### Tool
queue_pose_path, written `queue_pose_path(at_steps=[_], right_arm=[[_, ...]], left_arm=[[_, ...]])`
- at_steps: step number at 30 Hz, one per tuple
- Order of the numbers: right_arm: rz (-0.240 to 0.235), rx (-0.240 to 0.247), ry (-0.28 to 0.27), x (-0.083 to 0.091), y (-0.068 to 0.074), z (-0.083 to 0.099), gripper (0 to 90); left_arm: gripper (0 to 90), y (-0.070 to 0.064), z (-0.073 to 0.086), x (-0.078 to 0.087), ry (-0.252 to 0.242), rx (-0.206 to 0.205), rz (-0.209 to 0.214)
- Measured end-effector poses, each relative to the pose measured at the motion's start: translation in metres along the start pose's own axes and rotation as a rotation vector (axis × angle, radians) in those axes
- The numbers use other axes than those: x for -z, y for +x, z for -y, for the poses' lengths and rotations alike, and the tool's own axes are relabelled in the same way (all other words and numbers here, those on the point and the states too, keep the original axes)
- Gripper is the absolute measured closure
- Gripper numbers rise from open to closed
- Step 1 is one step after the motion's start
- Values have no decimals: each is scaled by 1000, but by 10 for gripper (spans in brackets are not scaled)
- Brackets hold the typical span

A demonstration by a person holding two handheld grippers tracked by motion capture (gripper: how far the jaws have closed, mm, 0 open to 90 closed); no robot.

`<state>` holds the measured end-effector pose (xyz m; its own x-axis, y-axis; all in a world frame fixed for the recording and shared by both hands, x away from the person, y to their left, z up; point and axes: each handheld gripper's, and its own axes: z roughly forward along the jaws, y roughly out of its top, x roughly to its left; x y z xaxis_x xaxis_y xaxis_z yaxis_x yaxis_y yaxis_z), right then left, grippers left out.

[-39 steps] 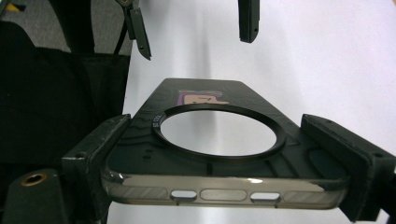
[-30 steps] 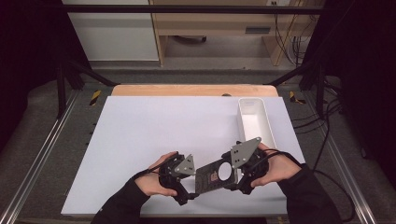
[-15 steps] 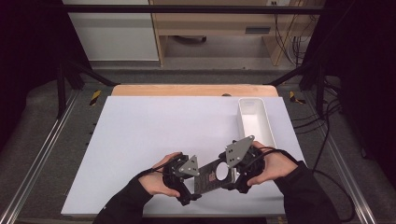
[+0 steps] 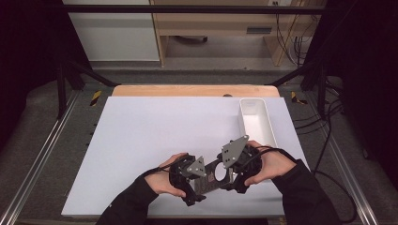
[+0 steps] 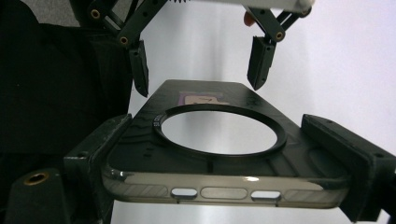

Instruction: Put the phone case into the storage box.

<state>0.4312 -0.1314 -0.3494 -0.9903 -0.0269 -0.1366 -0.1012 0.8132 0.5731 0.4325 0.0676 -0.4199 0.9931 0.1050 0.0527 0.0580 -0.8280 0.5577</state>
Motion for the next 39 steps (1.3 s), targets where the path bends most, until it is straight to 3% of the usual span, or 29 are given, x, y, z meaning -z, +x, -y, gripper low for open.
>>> queue_pose_path(at_steps=[20,39], right_arm=[[-4,9,24,-6,0,-6,125],[2,12,43,-8,0,-6,121]], left_arm=[[58,3,-9,-13,68,-17,1],[114,0,-11,-16,82,-59,-36]])
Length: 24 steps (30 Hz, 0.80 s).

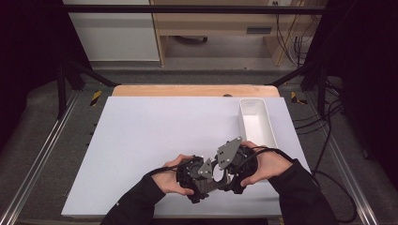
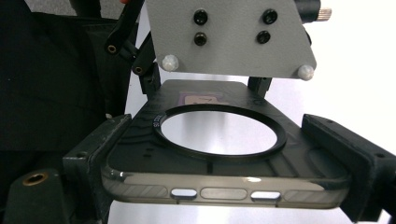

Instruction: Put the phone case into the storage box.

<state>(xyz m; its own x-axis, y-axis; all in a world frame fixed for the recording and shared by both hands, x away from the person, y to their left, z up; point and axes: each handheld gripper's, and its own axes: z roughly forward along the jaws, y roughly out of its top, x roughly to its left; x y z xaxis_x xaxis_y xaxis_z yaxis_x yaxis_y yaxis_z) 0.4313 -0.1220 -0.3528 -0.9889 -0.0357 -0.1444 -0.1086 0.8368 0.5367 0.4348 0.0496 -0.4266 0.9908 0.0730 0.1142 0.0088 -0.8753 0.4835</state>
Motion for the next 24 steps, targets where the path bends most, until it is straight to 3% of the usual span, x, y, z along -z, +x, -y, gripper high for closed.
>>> queue_pose_path(at_steps=[15,24], right_arm=[[25,5,-18,0,1,0,99],[81,-22,-116,14,1,0,37]], left_arm=[[116,0,5,1,-33,1,-25],[116,2,11,6,-61,15,-22]])
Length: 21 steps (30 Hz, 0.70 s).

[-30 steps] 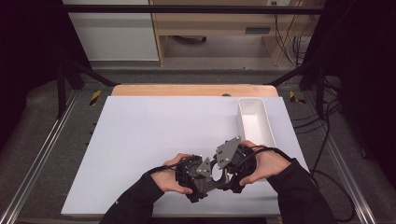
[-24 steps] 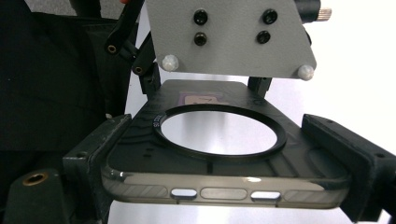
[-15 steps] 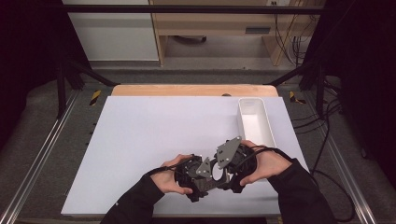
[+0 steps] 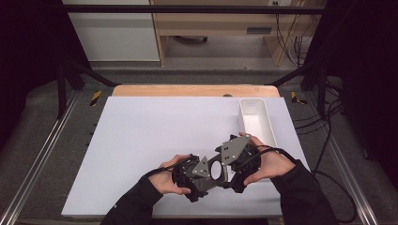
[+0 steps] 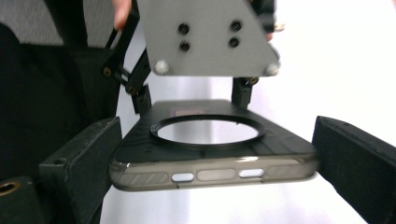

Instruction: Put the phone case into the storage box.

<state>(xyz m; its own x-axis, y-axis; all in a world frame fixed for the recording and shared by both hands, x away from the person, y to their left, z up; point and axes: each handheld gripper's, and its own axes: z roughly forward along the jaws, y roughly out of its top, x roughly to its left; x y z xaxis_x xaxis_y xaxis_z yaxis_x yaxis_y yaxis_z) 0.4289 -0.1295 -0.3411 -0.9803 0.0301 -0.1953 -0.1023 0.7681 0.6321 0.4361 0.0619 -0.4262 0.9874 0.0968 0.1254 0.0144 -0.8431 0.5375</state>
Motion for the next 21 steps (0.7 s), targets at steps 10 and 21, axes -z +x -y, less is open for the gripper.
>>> queue_pose_path(at_steps=[10,21], right_arm=[[59,-40,-129,17,-1,5,22],[65,-78,-219,20,0,19,24]], left_arm=[[116,2,11,9,-77,42,-21],[116,2,19,14,-143,68,-24]])
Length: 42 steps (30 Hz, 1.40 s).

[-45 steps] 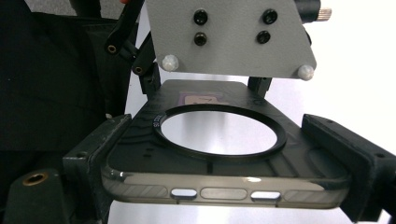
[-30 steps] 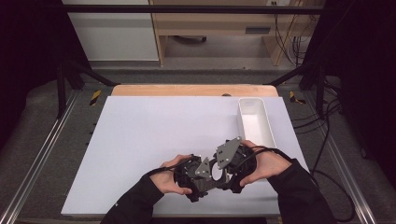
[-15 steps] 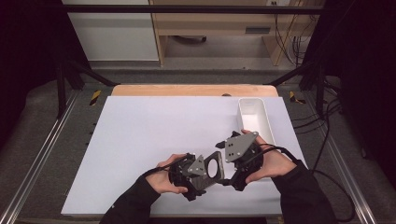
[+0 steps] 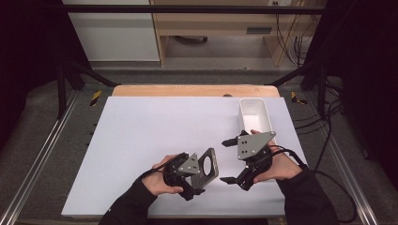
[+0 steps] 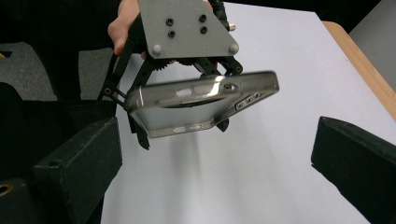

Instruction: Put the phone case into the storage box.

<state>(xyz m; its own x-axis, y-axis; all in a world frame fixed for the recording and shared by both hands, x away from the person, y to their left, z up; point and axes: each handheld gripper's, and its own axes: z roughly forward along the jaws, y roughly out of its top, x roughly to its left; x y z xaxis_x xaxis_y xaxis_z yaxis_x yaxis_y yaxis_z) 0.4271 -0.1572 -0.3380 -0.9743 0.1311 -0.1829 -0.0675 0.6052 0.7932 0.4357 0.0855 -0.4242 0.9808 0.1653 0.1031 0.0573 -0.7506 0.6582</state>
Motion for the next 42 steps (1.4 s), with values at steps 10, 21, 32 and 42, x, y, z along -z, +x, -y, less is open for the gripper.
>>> queue_pose_path(at_steps=[10,21,32,42], right_arm=[[-8,-40,-42,-2,3,14,23],[-19,-73,-71,-8,8,21,25],[-35,-84,-89,-13,9,20,26],[-54,-91,-105,-19,8,18,31]], left_arm=[[115,1,5,2,-72,35,31],[116,3,8,1,-118,59,62],[116,3,6,4,-175,65,82],[116,1,3,2,-177,52,98]])
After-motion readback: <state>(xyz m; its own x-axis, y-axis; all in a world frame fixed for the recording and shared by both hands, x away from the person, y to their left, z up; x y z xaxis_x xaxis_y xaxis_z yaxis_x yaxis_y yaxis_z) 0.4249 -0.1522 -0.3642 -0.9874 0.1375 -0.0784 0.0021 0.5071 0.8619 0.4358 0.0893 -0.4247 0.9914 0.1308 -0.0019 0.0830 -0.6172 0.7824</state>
